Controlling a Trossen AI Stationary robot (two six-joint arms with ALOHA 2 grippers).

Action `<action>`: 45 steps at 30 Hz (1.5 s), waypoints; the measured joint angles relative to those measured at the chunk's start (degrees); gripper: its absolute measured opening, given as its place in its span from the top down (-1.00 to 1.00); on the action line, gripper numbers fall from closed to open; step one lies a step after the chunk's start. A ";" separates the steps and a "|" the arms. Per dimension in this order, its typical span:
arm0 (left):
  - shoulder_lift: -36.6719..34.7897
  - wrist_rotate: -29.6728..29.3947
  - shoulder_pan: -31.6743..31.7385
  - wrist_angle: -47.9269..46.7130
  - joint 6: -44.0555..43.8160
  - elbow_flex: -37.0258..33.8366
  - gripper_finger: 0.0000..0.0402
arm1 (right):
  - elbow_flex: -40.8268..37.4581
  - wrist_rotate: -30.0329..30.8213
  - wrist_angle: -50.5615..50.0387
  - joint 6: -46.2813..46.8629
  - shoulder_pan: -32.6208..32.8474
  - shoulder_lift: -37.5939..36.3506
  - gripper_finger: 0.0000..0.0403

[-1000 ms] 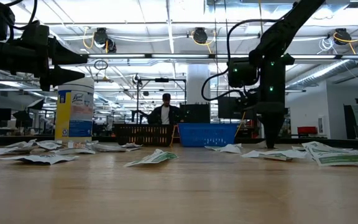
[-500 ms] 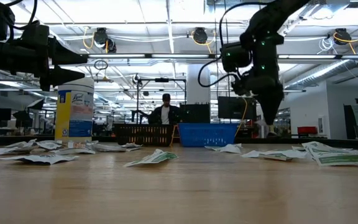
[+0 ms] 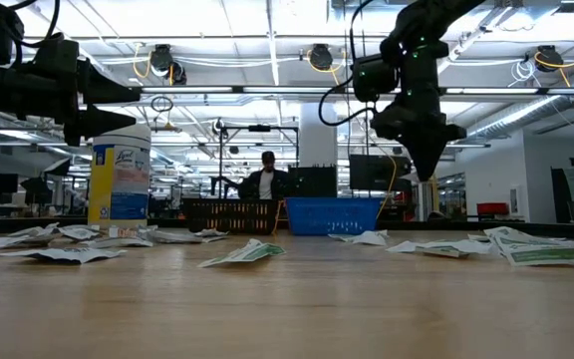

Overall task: Pick & Place First Aid Supplies
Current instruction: Put the blue alcohol pad into the blue basket

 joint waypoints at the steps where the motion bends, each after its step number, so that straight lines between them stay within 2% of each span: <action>1: 0.01 0.02 -0.01 0.01 -0.01 0.02 -0.52 | 0.02 0.01 0.03 0.45 -0.05 0.00 0.99; 10: 0.00 0.01 0.00 0.00 0.00 0.00 -0.52 | 6.82 -0.03 -1.53 2.11 0.15 4.37 0.99; 30: -0.01 0.00 -0.02 0.02 -0.02 0.02 -0.52 | 34.33 -0.06 -8.42 2.05 1.24 23.10 0.99; 36: 0.00 0.00 -0.02 0.00 -0.01 0.02 -0.52 | 34.19 0.16 -6.26 2.11 2.82 25.62 0.99; 45: 0.01 0.02 -0.02 0.00 0.00 0.02 -0.52 | 27.06 0.24 3.58 2.09 4.78 26.85 1.00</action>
